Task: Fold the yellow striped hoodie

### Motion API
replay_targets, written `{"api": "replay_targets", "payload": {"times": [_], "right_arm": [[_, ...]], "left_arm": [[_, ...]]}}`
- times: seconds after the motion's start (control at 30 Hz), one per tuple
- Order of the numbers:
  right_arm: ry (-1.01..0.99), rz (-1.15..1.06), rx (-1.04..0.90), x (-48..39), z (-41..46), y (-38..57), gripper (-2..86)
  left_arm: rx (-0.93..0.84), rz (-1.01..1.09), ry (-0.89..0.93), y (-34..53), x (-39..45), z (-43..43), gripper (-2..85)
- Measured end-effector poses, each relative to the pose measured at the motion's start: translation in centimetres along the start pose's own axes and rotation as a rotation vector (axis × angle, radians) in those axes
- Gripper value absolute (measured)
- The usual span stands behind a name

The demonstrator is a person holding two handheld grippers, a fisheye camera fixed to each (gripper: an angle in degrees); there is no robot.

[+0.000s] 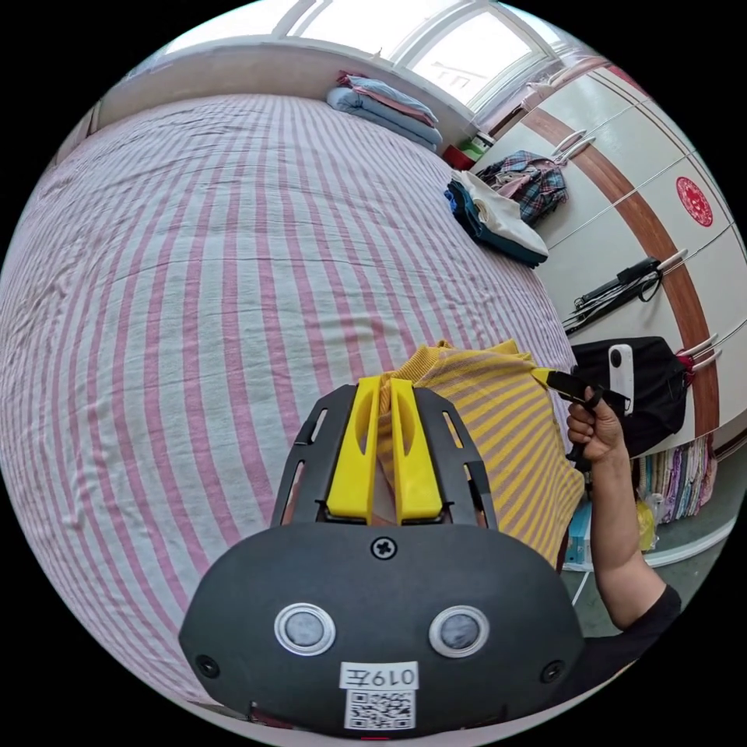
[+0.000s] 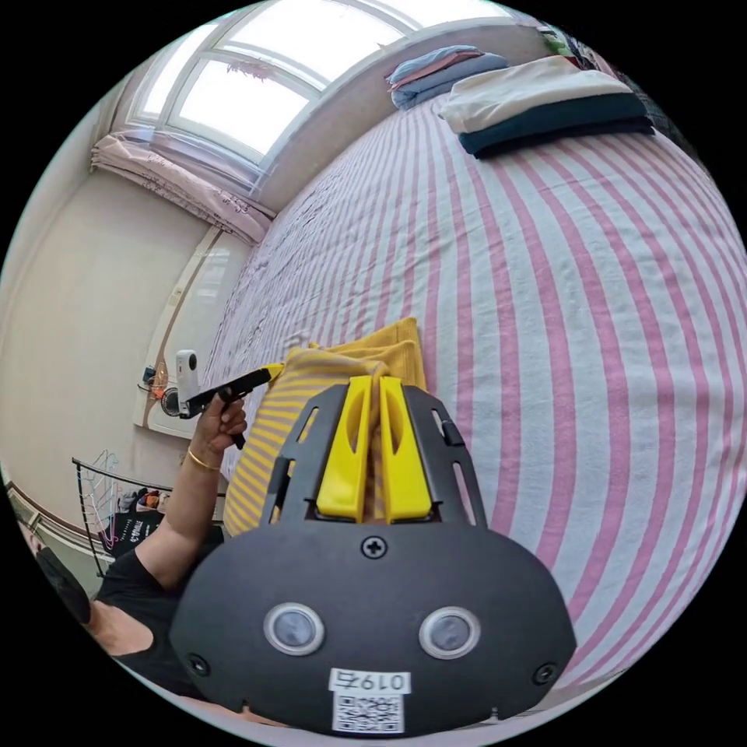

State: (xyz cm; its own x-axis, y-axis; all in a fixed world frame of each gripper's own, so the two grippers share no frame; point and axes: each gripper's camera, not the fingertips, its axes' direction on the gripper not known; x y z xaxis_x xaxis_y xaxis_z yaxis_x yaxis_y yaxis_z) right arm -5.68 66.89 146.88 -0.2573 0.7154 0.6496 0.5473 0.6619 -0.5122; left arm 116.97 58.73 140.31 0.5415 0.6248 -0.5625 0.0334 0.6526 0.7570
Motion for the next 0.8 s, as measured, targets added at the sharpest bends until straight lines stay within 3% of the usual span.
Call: {"api": "replay_targets", "payload": {"times": [0.47,0.63,0.8], "right_arm": [[-0.097,-0.022,-0.048,-0.1,-1.9,0.8,8.5],[-0.113,-0.032,-0.047,-0.3,-2.9,2.4,8.3],[-0.023,-0.081,-0.079,-2.0,-2.3,3.6,1.4]], "left_arm": [[0.029,0.028,0.071,0.9,1.0,-3.2,6.1],[0.080,0.029,0.120,2.6,1.5,-5.3,5.4],[0.027,0.071,0.088,4.0,3.0,-3.8,2.5]]}}
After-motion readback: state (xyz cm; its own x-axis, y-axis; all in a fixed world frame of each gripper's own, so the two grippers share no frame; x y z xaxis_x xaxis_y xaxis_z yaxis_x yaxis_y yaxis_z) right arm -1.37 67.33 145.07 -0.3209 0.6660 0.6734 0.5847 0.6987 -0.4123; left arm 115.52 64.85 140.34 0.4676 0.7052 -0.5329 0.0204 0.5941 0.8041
